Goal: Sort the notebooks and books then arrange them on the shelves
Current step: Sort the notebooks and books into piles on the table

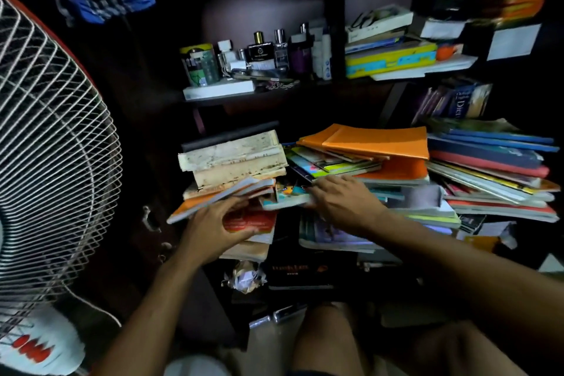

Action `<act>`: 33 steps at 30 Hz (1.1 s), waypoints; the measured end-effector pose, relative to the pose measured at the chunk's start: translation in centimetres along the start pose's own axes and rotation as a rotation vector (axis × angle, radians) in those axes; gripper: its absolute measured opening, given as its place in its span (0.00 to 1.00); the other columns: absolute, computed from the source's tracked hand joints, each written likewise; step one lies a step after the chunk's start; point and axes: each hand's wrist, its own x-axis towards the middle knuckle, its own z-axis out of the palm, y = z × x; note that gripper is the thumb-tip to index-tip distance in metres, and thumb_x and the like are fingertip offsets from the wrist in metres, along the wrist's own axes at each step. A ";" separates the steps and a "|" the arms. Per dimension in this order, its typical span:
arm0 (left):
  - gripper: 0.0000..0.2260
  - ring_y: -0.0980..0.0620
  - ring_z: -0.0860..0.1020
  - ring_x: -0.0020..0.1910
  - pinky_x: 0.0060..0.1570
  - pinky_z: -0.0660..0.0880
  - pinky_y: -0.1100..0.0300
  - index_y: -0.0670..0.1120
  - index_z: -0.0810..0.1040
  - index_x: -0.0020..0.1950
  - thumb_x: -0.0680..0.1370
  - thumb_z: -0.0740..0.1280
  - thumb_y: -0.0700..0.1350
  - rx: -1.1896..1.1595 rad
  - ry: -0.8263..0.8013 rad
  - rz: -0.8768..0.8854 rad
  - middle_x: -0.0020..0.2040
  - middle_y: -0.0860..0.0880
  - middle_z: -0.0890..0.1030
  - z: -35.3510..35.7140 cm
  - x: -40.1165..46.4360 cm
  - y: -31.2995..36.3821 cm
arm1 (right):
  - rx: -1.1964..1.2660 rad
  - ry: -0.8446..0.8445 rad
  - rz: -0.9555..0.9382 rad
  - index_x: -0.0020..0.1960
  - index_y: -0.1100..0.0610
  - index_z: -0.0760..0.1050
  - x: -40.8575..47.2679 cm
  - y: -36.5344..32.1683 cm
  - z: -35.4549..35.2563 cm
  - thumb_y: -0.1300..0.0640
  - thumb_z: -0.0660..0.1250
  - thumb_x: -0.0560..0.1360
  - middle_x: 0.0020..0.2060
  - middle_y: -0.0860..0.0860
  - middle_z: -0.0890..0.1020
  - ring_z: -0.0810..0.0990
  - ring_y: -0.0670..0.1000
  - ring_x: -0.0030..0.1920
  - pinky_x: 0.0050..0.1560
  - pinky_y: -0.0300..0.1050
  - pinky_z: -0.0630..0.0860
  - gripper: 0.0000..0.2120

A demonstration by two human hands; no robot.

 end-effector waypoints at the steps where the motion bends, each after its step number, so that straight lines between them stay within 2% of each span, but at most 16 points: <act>1: 0.34 0.61 0.74 0.61 0.56 0.70 0.62 0.56 0.75 0.71 0.67 0.74 0.66 -0.012 -0.001 -0.001 0.62 0.63 0.76 0.0 0.4 0.1 | 0.041 0.038 0.021 0.54 0.58 0.78 -0.5 0.7 -0.6 0.42 0.47 0.81 0.50 0.57 0.83 0.81 0.60 0.50 0.46 0.52 0.76 0.26; 3: 0.35 0.57 0.73 0.64 0.57 0.69 0.60 0.54 0.70 0.74 0.70 0.77 0.60 -0.001 -0.017 -0.022 0.68 0.57 0.74 0.7 1.1 0.0 | 0.112 0.174 0.053 0.45 0.57 0.74 -1.9 2.1 -2.3 0.43 0.52 0.81 0.39 0.56 0.80 0.78 0.59 0.40 0.37 0.50 0.73 0.20; 4: 0.37 0.52 0.73 0.66 0.58 0.70 0.57 0.53 0.68 0.75 0.70 0.76 0.61 0.028 -0.027 -0.036 0.69 0.54 0.73 1.3 1.4 0.0 | 0.160 0.239 0.077 0.44 0.56 0.72 -2.8 2.7 -3.2 0.44 0.54 0.82 0.36 0.55 0.78 0.76 0.59 0.37 0.35 0.50 0.69 0.18; 7: 0.40 0.45 0.72 0.68 0.63 0.72 0.47 0.53 0.61 0.78 0.71 0.72 0.65 0.077 -0.127 -0.103 0.71 0.49 0.70 4.2 1.6 0.9 | 0.293 0.296 0.111 0.48 0.57 0.71 -6.1 3.2 -5.2 0.43 0.53 0.83 0.36 0.54 0.76 0.75 0.59 0.38 0.36 0.52 0.67 0.19; 9: 0.39 0.45 0.72 0.69 0.63 0.71 0.45 0.51 0.60 0.77 0.72 0.72 0.64 0.128 -0.167 -0.108 0.71 0.49 0.71 6.4 0.9 2.0 | 0.295 0.254 0.077 0.50 0.56 0.70 -8.3 2.7 -5.5 0.43 0.52 0.83 0.38 0.52 0.74 0.74 0.57 0.38 0.36 0.50 0.67 0.18; 11: 0.33 0.44 0.75 0.64 0.58 0.73 0.48 0.51 0.66 0.73 0.73 0.73 0.61 0.114 -0.043 -0.085 0.67 0.49 0.75 8.0 -0.3 2.8 | 0.251 0.208 0.062 0.51 0.56 0.71 -10.0 1.9 -5.1 0.43 0.53 0.83 0.38 0.50 0.75 0.75 0.55 0.38 0.36 0.48 0.64 0.17; 14: 0.23 0.46 0.74 0.61 0.56 0.72 0.49 0.55 0.76 0.67 0.72 0.74 0.49 0.105 0.200 -0.038 0.64 0.52 0.76 8.9 -2.2 4.9 | 0.223 0.164 0.029 0.58 0.53 0.73 -12.1 0.8 -3.9 0.45 0.54 0.82 0.46 0.51 0.81 0.80 0.54 0.44 0.39 0.49 0.76 0.15; 15: 0.22 0.45 0.74 0.62 0.56 0.70 0.49 0.53 0.77 0.66 0.73 0.71 0.44 0.114 0.253 -0.013 0.64 0.51 0.77 9.2 -2.7 5.9 | 0.214 0.124 0.014 0.61 0.52 0.72 -12.7 0.3 -3.4 0.44 0.54 0.81 0.51 0.51 0.82 0.81 0.54 0.47 0.42 0.50 0.78 0.16; 17: 0.25 0.43 0.74 0.63 0.56 0.70 0.49 0.51 0.77 0.68 0.72 0.67 0.35 0.137 0.278 0.019 0.65 0.49 0.77 9.9 -3.6 7.6 | 0.128 0.036 0.013 0.67 0.51 0.69 -13.7 -0.7 -2.1 0.43 0.56 0.78 0.58 0.52 0.82 0.81 0.54 0.54 0.50 0.52 0.79 0.21; 19: 0.31 0.44 0.72 0.67 0.61 0.69 0.48 0.55 0.72 0.73 0.72 0.69 0.33 0.232 0.206 0.068 0.71 0.49 0.73 10.2 -4.0 8.8 | 0.075 -0.101 0.073 0.73 0.52 0.63 -14.0 -1.2 -1.1 0.43 0.61 0.75 0.68 0.55 0.76 0.77 0.58 0.66 0.62 0.57 0.75 0.29; 21: 0.34 0.46 0.63 0.76 0.70 0.63 0.47 0.61 0.63 0.77 0.76 0.68 0.37 0.288 0.038 0.139 0.79 0.51 0.63 9.8 -3.7 9.4 | 0.102 -0.175 0.154 0.80 0.51 0.54 -13.8 -1.3 -0.9 0.47 0.65 0.76 0.78 0.56 0.64 0.63 0.59 0.77 0.74 0.60 0.61 0.36; 23: 0.35 0.48 0.53 0.80 0.75 0.57 0.47 0.63 0.53 0.80 0.79 0.65 0.41 0.344 -0.153 0.164 0.82 0.53 0.52 8.9 -3.1 10.0 | 0.101 -0.207 0.204 0.82 0.50 0.45 -13.1 -1.2 -0.9 0.47 0.63 0.79 0.81 0.55 0.51 0.50 0.57 0.81 0.78 0.60 0.47 0.38; 24: 0.36 0.48 0.50 0.81 0.76 0.56 0.47 0.62 0.50 0.81 0.80 0.64 0.42 0.389 -0.219 0.172 0.83 0.54 0.48 8.5 -2.6 10.0 | 0.083 -0.212 0.199 0.82 0.50 0.43 -12.5 -1.2 -0.9 0.46 0.62 0.80 0.82 0.54 0.49 0.47 0.57 0.81 0.78 0.60 0.43 0.39; 27: 0.37 0.50 0.46 0.81 0.76 0.58 0.43 0.60 0.49 0.82 0.80 0.64 0.38 0.456 -0.269 0.221 0.82 0.57 0.38 7.7 -1.0 9.4 | 0.061 -0.222 0.188 0.82 0.52 0.42 -10.8 -1.2 -0.7 0.43 0.61 0.80 0.82 0.57 0.47 0.46 0.58 0.81 0.77 0.62 0.38 0.40; 30: 0.39 0.53 0.43 0.81 0.72 0.60 0.43 0.59 0.53 0.81 0.77 0.68 0.39 0.483 -0.251 0.323 0.78 0.61 0.29 7.9 0.9 8.2 | 0.006 -0.220 0.214 0.82 0.53 0.38 -9.8 -0.6 -0.3 0.44 0.54 0.84 0.82 0.56 0.47 0.45 0.56 0.81 0.76 0.62 0.34 0.36; 33: 0.40 0.57 0.44 0.80 0.76 0.50 0.45 0.60 0.53 0.81 0.76 0.66 0.35 0.498 -0.301 0.365 0.78 0.65 0.35 7.9 1.9 7.9 | 0.039 -0.272 0.220 0.82 0.54 0.39 -9.8 -0.3 -0.3 0.47 0.52 0.85 0.82 0.54 0.49 0.46 0.55 0.81 0.77 0.58 0.37 0.33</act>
